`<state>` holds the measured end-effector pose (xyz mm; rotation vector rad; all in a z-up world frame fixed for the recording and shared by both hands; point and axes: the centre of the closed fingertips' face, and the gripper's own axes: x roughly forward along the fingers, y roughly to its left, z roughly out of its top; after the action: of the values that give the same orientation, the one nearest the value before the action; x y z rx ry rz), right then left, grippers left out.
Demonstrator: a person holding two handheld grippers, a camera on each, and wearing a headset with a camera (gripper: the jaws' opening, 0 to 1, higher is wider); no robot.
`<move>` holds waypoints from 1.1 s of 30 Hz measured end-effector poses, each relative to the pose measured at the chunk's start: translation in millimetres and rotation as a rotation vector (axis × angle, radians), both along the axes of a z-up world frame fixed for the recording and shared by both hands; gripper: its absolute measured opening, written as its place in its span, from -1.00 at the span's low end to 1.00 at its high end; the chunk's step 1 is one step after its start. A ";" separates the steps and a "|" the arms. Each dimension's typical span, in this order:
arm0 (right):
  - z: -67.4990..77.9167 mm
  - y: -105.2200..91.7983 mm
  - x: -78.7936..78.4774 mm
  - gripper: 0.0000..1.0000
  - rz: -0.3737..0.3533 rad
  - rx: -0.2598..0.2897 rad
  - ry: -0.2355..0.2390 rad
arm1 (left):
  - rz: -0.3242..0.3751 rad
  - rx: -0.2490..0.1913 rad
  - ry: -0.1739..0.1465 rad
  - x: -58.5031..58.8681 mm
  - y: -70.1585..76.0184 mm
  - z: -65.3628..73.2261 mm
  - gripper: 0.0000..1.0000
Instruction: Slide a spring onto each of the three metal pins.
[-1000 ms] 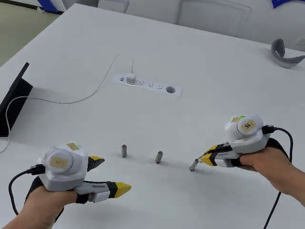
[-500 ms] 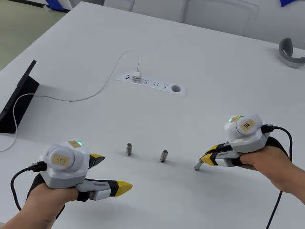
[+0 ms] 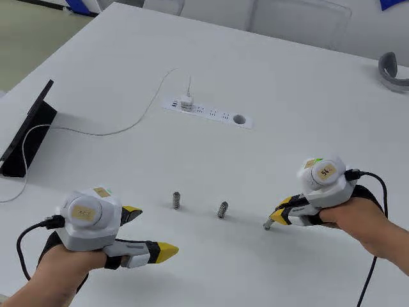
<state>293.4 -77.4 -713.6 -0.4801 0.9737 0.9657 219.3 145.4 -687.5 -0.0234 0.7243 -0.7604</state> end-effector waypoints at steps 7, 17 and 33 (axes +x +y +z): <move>-7.5 1.5 -0.1 -0.75 0.013 -0.013 0.004 | 0.012 -0.008 -0.007 1.3 1.1 4.7 0.47; -19.7 1.3 -0.5 -0.75 0.018 -0.024 0.018 | 0.016 -0.006 -0.001 -3.1 3.8 3.2 0.47; -34.8 4.3 -0.3 -0.74 -0.007 -0.023 0.023 | 0.027 -0.008 0.003 -1.3 8.8 3.2 0.46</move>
<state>293.2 -73.2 -748.4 -0.4854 1.0077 0.9562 218.0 154.3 -684.2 -0.0409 0.7223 -0.7376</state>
